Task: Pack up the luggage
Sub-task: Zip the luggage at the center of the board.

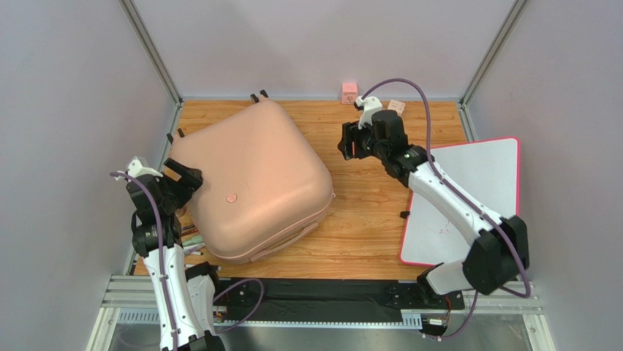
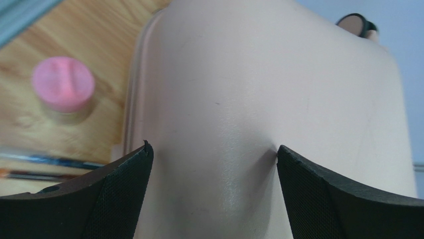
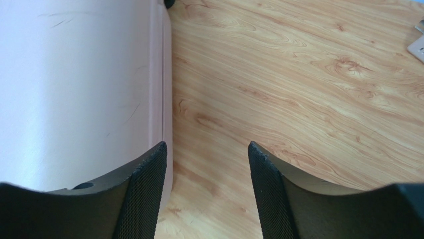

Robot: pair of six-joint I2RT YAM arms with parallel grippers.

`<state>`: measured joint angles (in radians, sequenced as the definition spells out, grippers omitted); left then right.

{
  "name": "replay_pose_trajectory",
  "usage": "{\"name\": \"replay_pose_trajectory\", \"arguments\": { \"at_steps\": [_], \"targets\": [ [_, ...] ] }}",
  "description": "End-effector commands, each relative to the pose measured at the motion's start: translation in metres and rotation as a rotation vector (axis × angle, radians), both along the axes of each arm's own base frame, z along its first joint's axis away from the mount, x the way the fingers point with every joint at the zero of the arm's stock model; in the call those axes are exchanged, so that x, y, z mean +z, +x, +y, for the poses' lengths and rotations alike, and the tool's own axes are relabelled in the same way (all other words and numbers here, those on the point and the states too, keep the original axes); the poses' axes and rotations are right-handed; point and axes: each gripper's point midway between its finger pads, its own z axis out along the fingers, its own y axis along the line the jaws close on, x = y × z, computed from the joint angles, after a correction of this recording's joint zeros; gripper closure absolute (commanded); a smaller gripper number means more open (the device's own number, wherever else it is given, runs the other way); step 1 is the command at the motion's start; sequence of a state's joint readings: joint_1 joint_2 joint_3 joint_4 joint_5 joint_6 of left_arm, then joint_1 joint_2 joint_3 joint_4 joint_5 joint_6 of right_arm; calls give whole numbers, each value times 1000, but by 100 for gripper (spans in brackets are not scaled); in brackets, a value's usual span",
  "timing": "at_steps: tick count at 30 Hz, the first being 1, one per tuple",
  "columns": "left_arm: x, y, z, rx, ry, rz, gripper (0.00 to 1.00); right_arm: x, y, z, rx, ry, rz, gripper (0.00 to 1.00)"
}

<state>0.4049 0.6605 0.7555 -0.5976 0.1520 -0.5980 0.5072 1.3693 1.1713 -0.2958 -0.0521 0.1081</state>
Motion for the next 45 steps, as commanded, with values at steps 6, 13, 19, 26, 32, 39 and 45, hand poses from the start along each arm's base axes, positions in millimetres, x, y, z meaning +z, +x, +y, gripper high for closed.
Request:
{"name": "replay_pose_trajectory", "arguments": {
  "at_steps": [6,13,19,26,32,39,45],
  "targets": [
    [-66,12,-39,-146,-238,-64,4,-49,74,22,-87,122,235,35],
    [-83,18,-49,-200,-269,-116,7,-110,94,36,-106,137,400,34],
    [-100,23,-63,-262,-258,-86,9,-138,97,49,-40,147,470,34],
    [-94,49,-89,-354,-237,-81,9,-153,78,36,-56,119,510,34],
    [-92,85,-120,-459,-246,-62,9,-171,57,4,-142,123,584,34],
    [-70,143,-159,-572,-269,-98,9,-179,28,-17,-192,86,615,34],
    [-49,180,-158,-576,-241,-106,9,-169,19,-37,-276,90,602,34]
  ]
}}
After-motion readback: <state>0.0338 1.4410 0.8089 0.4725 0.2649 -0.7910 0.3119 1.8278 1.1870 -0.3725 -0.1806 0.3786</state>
